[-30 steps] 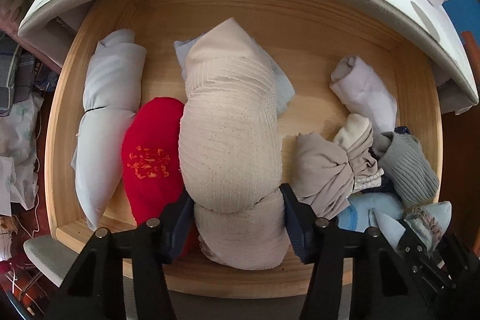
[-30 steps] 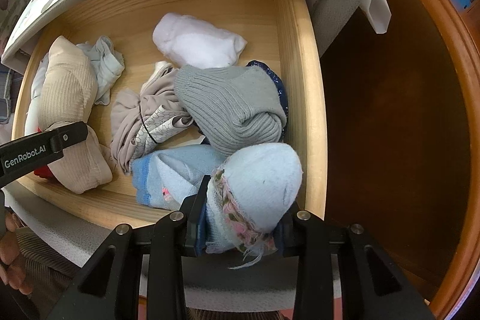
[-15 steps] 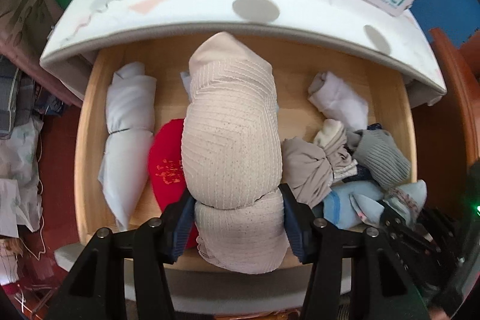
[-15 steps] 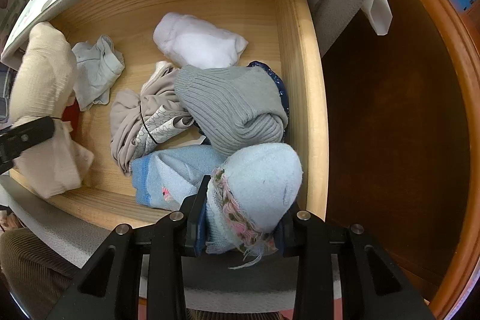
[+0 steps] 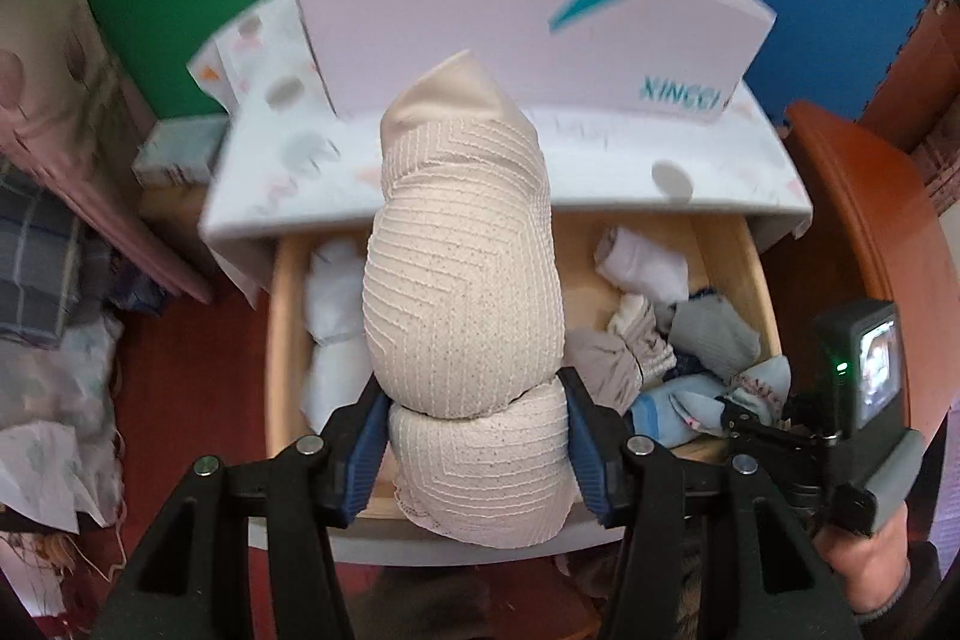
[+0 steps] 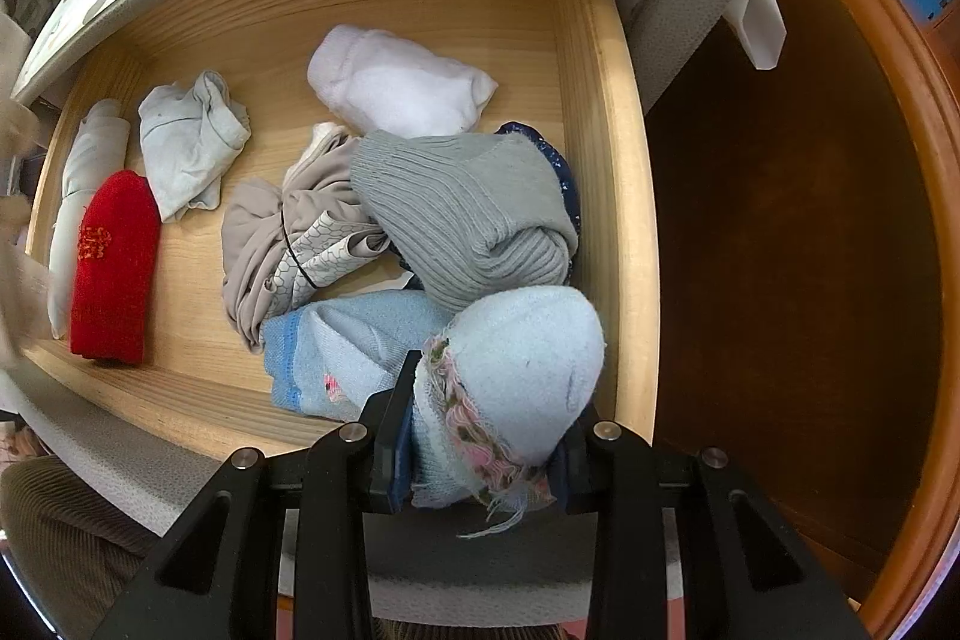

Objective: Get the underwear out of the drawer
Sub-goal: 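Lift the beige bundle with the left tool, lower it into the white box, open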

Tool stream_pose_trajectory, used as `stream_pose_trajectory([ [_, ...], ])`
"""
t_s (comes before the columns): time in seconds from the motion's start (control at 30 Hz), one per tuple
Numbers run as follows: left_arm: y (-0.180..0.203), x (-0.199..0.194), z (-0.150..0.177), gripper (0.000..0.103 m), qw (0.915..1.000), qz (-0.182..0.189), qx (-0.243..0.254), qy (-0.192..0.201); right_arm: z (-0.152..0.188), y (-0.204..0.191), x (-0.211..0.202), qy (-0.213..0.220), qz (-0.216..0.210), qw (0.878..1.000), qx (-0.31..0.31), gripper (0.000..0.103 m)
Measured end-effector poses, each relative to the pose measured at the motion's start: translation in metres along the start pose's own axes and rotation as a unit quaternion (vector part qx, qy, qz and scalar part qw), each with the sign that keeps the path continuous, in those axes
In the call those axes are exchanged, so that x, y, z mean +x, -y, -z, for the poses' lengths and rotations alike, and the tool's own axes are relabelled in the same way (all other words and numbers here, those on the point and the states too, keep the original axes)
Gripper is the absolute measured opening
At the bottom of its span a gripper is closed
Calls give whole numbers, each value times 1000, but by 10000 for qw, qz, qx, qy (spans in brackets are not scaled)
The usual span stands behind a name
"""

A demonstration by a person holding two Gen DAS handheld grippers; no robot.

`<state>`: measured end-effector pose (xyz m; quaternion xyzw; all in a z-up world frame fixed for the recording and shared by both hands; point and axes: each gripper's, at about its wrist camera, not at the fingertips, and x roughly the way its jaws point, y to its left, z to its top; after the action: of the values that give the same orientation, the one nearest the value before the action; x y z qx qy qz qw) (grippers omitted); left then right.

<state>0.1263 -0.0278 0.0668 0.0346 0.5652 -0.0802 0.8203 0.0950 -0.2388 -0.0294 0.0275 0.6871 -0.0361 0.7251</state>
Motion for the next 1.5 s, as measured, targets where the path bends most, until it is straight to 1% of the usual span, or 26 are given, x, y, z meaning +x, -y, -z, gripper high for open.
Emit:
stream_pose_trajectory([
  [0.1, -9, -24, -12, 54, 9997, 61, -29, 242, 0, -2, 1, -4, -6, 10000, 0, 32],
  [0.2, -18, -55, -29, 54, 9982, 37, -49, 599, -1, -3, 1, -4, -15, 10000, -7, 32],
  [0.23, -18, -61, -33, 54, 9977, 28, -50, 680, 0, -3, 2, -5, -21, 10000, -5, 32],
  [0.33, -28, -91, -55, 54, 9949, -12, -23, 1006, 0, -2, 4, -4, -32, 10000, -5, 32],
  [0.43, -37, -113, -87, 54, 9899, -92, -98, 1409, 0, -2, 5, -5, -62, 10000, 3, 32],
  [0.5, -42, -122, -112, 54, 9874, -57, -129, 1578, 0, -2, 6, -13, -85, 10000, 22, 32],
  [0.6, -46, -127, -147, 54, 9843, -163, -93, 1758, 0, -3, 6, -3, -95, 9999, 36, 32],
  [0.73, -46, -116, -196, 54, 9810, -230, -24, 1928, 0, -3, 5, 12, -100, 9999, 7, 32],
  [0.83, -44, -91, -223, 54, 9804, -309, 76, 1947, 0, -2, 5, 13, -131, 9999, 22, 32],
  [0.93, -41, -55, -245, 54, 9843, -395, 118, 1714, -1, -2, 4, 18, -170, 9999, 20, 32],
  [1.0, -40, -34, -249, 54, 9861, -423, 144, 1598, -1, -2, 5, 7, -179, 9998, 13, 32],
  [1.03, -40, -21, -254, 54, 9883, -406, 146, 1462, -1, -3, 5, 7, -176, 9998, 5, 32],
  [1.13, -39, 7, -257, 54, 9926, -347, 138, 1156, -2, -5, 6, 19, -162, 9999, -8, 32],
  [1.2, -40, 26, -257, 54, 9952, -402, 124, 882, -3, -6, 7, 20, -196, 9998, 1, 32],
  [1.37, -47, 55, -248, 54, 9979, -463, 126, 442, -4, -7, 8, 6, -235, 9997, 6, 32],
  [1.5, -51, 61, -239, 54, 9978, -535, 126, 378, -5, -7, 10, 1, -248, 9997, 14, 32],
])
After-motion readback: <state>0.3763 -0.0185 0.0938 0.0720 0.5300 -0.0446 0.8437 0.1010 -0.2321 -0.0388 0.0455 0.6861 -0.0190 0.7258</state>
